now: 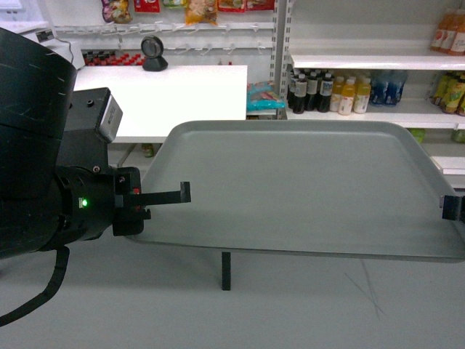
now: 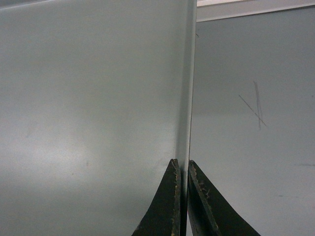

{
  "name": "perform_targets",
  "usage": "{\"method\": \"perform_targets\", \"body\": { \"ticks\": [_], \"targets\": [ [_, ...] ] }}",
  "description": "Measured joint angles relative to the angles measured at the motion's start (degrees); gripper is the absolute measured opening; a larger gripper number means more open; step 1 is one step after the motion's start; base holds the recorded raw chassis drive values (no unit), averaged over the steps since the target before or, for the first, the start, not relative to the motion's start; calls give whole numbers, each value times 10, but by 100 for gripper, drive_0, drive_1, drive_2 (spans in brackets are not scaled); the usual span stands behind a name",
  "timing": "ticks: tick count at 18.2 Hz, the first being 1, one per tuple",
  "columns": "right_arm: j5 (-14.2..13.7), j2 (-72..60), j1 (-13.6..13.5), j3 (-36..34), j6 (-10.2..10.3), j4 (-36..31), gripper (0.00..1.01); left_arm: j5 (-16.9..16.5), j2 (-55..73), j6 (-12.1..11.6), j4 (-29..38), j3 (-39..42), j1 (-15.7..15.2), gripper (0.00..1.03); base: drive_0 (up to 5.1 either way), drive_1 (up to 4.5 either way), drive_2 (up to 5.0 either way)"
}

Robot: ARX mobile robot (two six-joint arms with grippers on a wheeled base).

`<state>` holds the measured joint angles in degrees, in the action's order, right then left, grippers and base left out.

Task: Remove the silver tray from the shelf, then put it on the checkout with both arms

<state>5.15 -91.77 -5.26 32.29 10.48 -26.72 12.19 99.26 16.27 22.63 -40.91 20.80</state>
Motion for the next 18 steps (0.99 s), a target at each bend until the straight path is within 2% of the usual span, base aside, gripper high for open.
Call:
{"method": "perform_targets", "body": {
  "ticks": [18],
  "targets": [
    [-1, 0, 0, 0, 0, 2, 3, 0, 0, 0, 0, 0, 0, 3, -499, 251, 231]
  ]
}}
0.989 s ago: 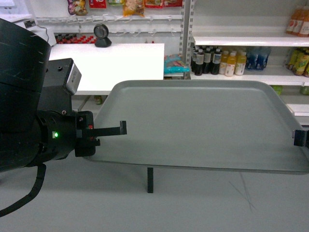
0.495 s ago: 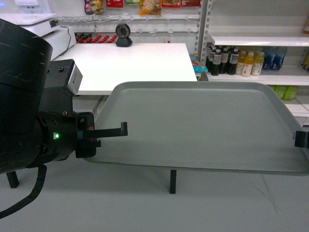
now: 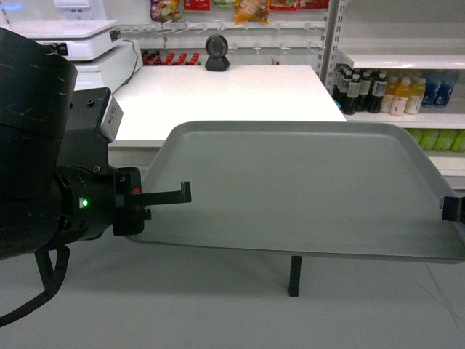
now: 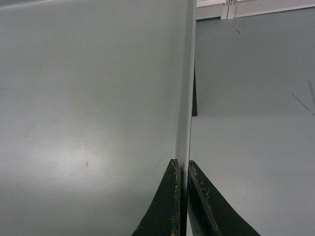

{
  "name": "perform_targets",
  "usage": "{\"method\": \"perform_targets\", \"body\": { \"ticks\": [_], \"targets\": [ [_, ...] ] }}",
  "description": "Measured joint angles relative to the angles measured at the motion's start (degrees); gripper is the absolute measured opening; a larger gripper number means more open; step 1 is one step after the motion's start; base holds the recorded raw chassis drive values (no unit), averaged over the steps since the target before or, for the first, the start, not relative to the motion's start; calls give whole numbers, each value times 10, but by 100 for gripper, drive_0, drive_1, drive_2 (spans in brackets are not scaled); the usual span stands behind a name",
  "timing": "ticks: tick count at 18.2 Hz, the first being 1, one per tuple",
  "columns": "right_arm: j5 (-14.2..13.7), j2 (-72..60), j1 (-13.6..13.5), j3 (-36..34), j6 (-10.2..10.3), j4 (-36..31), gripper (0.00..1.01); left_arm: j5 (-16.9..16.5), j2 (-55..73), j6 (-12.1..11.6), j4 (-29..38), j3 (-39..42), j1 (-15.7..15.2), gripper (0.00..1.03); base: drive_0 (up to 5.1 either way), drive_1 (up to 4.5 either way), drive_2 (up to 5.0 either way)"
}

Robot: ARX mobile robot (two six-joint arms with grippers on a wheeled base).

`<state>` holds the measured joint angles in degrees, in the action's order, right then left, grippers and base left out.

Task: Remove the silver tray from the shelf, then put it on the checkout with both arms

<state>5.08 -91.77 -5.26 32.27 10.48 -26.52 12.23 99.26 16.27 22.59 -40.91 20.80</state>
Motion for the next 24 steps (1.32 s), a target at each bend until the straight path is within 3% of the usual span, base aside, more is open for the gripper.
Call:
{"method": "perform_targets", "body": {
  "ticks": [3, 24],
  "targets": [
    [-1, 0, 0, 0, 0, 3, 3, 0, 0, 0, -2, 0, 0, 3, -483, 342, 157],
    [-2, 0, -2, 1, 0, 0, 3, 0, 0, 0, -3, 0, -2, 3, -30, 402, -461]
  ]
}}
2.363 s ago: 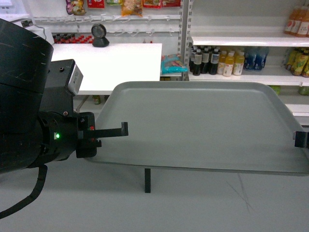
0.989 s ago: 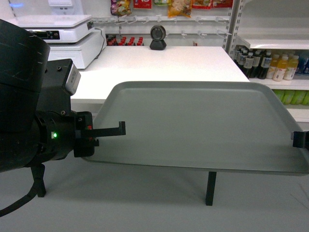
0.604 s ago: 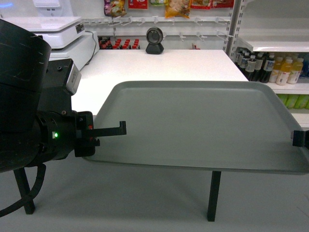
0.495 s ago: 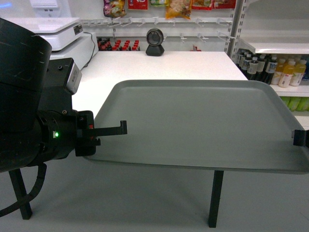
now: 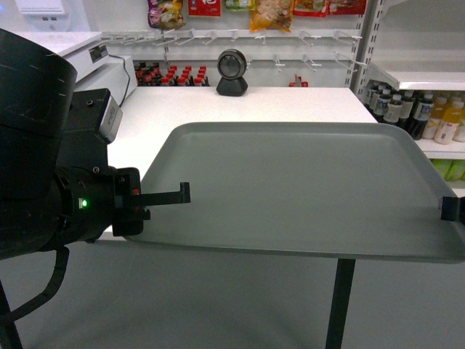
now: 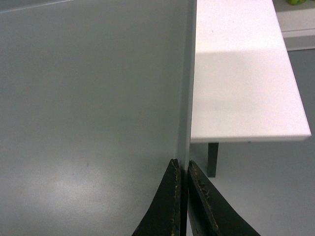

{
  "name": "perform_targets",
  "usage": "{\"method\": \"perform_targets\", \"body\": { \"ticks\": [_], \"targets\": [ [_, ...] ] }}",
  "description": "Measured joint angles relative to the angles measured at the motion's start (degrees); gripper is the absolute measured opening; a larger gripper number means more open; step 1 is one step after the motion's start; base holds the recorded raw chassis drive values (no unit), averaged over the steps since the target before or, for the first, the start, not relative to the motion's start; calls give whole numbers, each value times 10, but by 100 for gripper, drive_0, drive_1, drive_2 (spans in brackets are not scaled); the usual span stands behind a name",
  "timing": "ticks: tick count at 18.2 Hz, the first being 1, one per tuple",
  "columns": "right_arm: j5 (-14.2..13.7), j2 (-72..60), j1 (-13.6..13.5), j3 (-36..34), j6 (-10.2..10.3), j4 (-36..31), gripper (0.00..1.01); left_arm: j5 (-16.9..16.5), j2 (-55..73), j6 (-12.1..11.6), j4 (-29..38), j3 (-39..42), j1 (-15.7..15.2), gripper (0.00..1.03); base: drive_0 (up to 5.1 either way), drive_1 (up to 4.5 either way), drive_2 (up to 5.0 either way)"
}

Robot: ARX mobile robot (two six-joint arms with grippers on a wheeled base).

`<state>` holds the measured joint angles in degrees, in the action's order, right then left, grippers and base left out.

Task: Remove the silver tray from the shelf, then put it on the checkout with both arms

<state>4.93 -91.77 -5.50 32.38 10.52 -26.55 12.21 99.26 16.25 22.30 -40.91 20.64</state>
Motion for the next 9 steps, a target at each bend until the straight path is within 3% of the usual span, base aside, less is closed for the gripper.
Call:
{"method": "perform_targets", "body": {
  "ticks": [9],
  "targets": [
    [0, 0, 0, 0, 0, -3, 3, 0, 0, 0, 4, 0, 0, 3, -6, 420, -433]
  ]
}}
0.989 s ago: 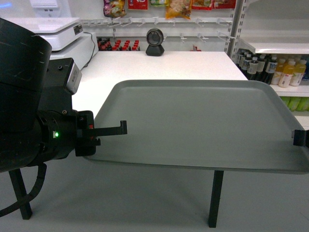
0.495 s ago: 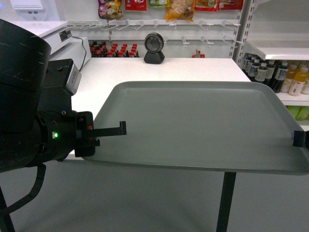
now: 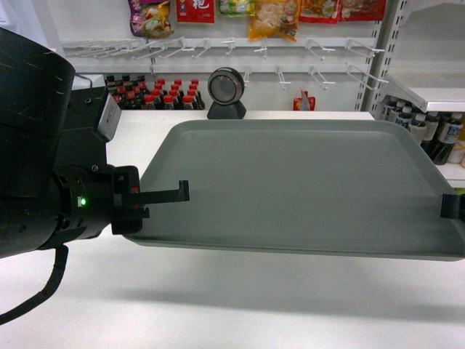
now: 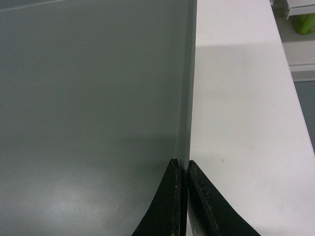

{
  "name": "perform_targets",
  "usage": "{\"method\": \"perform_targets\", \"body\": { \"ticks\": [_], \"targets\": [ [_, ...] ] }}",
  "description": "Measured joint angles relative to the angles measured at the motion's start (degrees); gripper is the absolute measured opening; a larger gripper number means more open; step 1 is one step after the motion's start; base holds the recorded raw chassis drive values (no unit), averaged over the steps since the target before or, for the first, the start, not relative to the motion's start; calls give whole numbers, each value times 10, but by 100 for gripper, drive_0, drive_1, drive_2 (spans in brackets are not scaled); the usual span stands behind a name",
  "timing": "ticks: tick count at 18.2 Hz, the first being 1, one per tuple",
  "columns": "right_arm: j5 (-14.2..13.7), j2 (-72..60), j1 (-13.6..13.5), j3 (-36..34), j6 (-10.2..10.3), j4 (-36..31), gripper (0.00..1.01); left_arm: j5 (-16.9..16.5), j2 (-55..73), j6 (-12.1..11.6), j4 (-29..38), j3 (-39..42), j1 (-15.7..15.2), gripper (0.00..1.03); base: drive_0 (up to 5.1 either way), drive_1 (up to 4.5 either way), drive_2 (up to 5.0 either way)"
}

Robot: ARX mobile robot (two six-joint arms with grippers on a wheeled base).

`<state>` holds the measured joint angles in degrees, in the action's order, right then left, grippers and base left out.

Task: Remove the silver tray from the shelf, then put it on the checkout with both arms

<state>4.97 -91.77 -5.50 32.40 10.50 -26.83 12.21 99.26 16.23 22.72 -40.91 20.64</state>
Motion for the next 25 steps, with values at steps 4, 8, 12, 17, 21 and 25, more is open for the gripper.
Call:
{"method": "perform_targets", "body": {
  "ticks": [4, 8, 12, 17, 21, 25],
  "targets": [
    [1, 0, 0, 0, 0, 2, 3, -1, 0, 0, -1, 0, -1, 3, 0, 108, -107],
    [0, 0, 0, 0, 0, 2, 3, 0, 0, 0, 0, 0, 0, 3, 0, 0, 0],
    [85, -42, 22, 9, -19, -116, 3, 121, 52, 25, 28, -39, 10, 4, 0, 0, 0],
    [201, -180, 28, 174, -22, -60, 3, 31, 166, 43, 58, -143, -62, 4, 0, 0, 0],
    [236, -290, 28, 290, -35, 31, 3, -34, 255, 31, 36, -204, -90, 4, 0, 0, 0],
    [213, -372, 21, 364, -53, 74, 3, -35, 306, 28, 9, -253, -94, 4, 0, 0, 0]
  ]
}}
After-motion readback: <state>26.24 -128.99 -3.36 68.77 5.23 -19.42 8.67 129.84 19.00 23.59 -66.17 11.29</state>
